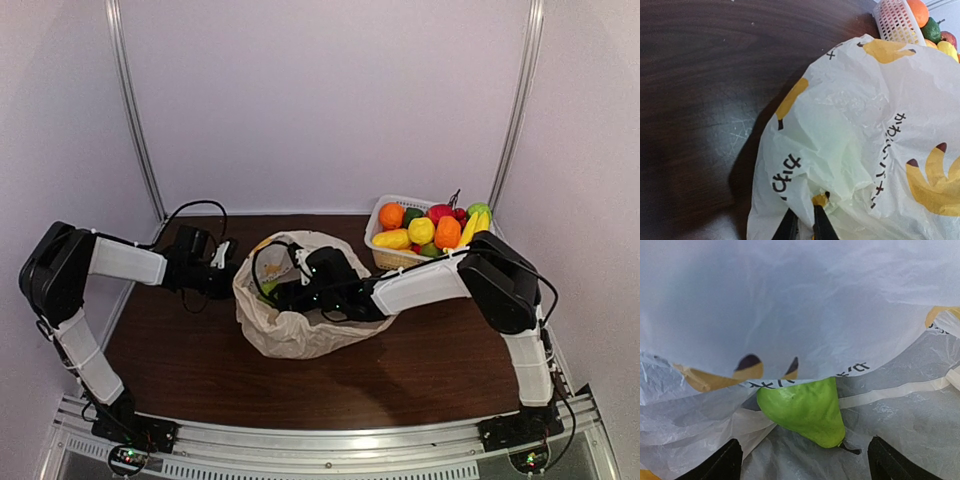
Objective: Untie the knot of the plastic bag and take out the fruit
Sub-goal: Hold the takeout bag at the center of the board.
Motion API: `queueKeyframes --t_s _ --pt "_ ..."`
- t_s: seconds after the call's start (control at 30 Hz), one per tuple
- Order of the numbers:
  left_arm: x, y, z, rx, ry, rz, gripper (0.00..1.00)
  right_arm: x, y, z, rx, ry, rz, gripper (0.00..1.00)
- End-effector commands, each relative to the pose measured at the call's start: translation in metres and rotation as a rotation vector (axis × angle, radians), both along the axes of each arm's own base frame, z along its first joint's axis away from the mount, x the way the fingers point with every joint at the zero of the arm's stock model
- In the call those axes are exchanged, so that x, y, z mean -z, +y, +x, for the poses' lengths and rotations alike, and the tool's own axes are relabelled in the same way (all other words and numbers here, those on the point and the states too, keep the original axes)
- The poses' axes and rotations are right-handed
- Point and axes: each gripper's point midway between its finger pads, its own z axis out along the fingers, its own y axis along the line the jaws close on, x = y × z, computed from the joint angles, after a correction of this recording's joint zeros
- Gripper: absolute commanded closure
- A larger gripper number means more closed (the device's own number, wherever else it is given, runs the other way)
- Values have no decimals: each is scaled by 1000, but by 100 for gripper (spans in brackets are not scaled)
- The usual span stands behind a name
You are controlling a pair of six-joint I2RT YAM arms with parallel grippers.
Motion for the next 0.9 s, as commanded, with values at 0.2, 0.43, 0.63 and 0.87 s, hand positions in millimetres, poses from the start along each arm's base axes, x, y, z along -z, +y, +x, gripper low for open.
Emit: queueKeyframes --t_s 0.2,0.43,0.63,0.87 --pt "8 -10 3 56 5 -29 100 6 21 11 -40 -22 30 11" --pt "12 -26 -3 128 1 -36 100 13 31 13 -82 -41 19 14" --pt "15 -38 -11 186 -5 -40 100 16 35 17 -100 -58 6 15" --pt "25 -34 -13 154 16 2 100 22 36 20 -107 -50 9 37"
